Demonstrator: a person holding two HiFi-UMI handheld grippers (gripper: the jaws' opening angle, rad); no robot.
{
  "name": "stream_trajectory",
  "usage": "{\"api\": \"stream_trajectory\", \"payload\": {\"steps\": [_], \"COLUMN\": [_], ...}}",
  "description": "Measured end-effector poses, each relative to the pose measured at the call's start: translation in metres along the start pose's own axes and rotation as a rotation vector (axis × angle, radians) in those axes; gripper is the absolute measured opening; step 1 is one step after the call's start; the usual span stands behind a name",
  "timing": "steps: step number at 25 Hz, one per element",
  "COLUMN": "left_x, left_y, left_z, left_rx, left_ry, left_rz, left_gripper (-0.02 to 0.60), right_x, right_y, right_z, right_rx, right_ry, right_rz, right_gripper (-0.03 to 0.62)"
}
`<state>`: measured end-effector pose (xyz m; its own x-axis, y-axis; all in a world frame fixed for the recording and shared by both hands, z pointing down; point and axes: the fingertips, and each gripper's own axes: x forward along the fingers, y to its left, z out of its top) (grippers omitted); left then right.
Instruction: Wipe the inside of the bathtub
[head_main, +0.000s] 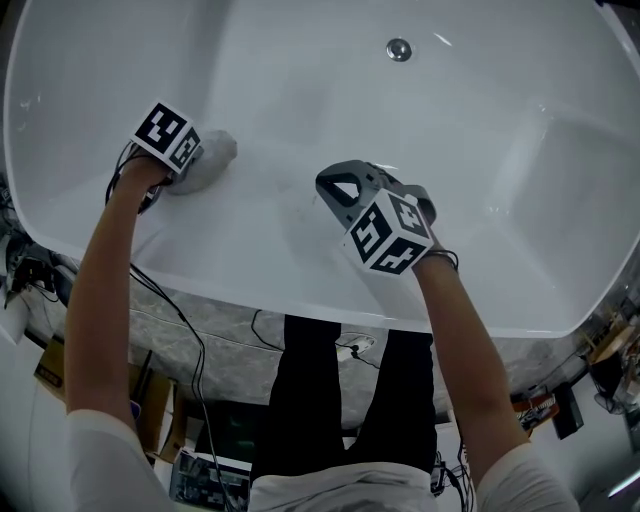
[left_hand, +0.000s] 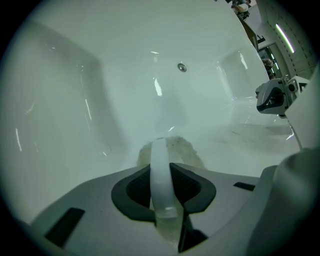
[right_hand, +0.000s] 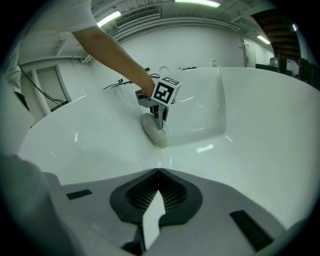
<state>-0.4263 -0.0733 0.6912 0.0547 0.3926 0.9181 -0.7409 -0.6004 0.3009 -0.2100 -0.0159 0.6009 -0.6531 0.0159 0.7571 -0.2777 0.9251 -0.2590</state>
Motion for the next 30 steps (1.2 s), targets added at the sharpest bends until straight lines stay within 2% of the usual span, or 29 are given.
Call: {"api": "stream_trajectory", "payload": {"steps": [7, 13, 21, 30], "left_x": [0.005, 0.012, 0.012, 0.027], "left_y": [0.036, 0.052, 0.081, 0.117], "left_z": [-0.015, -0.014, -0.023, -0.030], "left_rx": [-0.015, -0.017, -0.023, 0.001], "left_ry": [0.010, -0.007, -0.017, 0.047], "left_rz": [0.018, 0.022, 0.051, 0.109], "left_gripper": [0.097, 0.097, 0.097, 0.097], "right_x": [0.034, 0.079, 0.124, 0.158], "right_y": [-0.003, 0.007, 0.004, 0.022], "right_z": [0.020, 0.063, 0.121, 0.131], "right_rx": [0.018, 0.006, 0.003, -0.102], "right_ry": [-0.014, -0.052, -0.105, -0.082], "right_rz": [-0.007, 0.044, 0.071, 0.119], "right_gripper": [0.018, 0.018, 0.018, 0.018]}}
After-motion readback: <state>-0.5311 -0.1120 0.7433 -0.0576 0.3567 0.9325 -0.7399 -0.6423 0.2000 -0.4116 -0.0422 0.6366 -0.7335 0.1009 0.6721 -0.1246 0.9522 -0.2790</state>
